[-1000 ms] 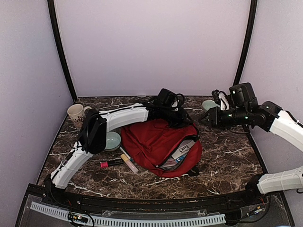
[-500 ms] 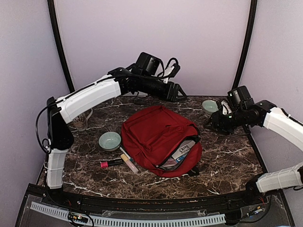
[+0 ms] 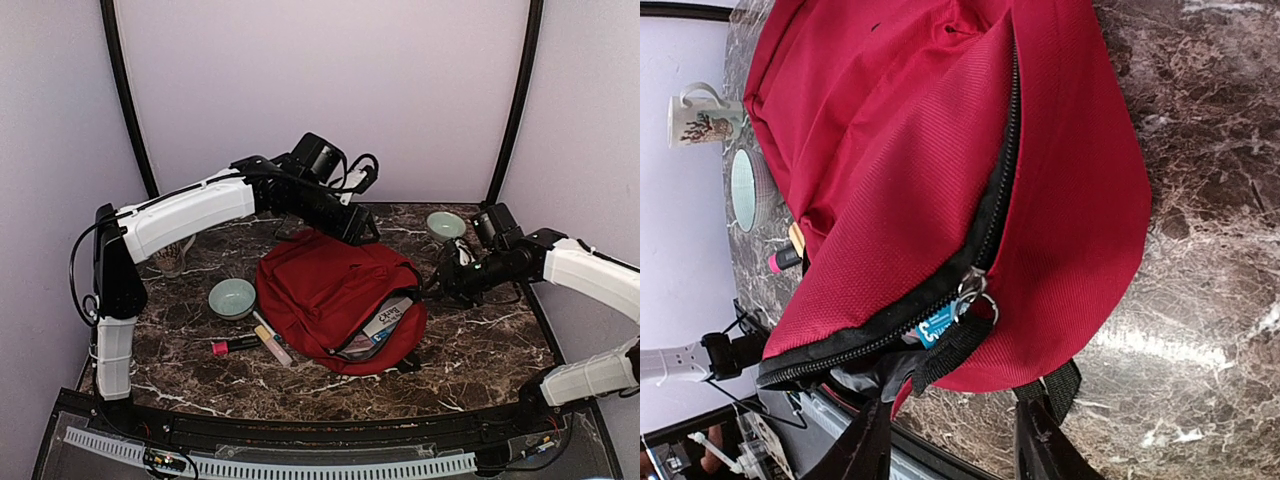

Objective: Pack the student bag
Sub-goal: Zip the student bag into the largest pocket of the bag, then pick up the largest pocket of the bag from the student bag, then hold the largest pocket of the student bag, then zip the largest pocket of the bag.

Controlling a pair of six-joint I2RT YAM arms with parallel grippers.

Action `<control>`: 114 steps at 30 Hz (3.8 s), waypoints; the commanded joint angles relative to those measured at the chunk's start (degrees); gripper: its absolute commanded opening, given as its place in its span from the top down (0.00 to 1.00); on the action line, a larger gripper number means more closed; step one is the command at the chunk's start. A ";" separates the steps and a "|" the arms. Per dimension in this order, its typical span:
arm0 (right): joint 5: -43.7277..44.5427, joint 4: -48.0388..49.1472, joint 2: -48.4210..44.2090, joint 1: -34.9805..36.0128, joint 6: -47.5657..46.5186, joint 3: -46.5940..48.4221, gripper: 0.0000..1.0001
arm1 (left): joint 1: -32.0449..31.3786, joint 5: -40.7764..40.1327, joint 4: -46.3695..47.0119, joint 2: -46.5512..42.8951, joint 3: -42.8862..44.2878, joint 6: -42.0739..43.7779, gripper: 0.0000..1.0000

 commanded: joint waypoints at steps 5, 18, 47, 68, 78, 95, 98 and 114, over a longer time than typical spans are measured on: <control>-0.73 9.00 1.57 -0.02 5.14 -3.04 0.61 | 0.05 -1.37 -0.64 -6.07 -6.28 0.99 0.47; -1.01 11.83 6.44 0.03 4.23 -1.53 0.75 | 0.05 -2.95 2.19 -12.15 -14.76 -1.36 0.48; 2.44 -0.81 2.94 -0.59 -4.91 2.64 0.99 | -2.67 -0.33 5.01 -3.56 -7.49 -4.03 0.50; -9.88 -0.27 -2.28 -0.93 -6.28 -2.36 1.00 | -5.59 9.40 10.12 25.06 18.89 -26.95 0.23; -12.26 -5.39 -7.06 -0.93 -7.42 -4.14 1.00 | -9.49 14.55 20.94 35.37 19.44 -35.04 0.39; -13.65 -4.76 -14.34 -0.05 -1.33 -7.87 1.00 | -9.44 10.75 24.19 34.14 19.13 -36.62 1.00; -13.05 -3.08 -15.56 1.33 1.71 -9.60 1.00 | -9.36 10.40 24.30 33.78 19.14 -36.72 1.00; -8.62 15.47 -12.07 18.67 17.60 -9.22 1.00 | -9.18 9.89 23.93 32.59 18.43 -37.30 1.00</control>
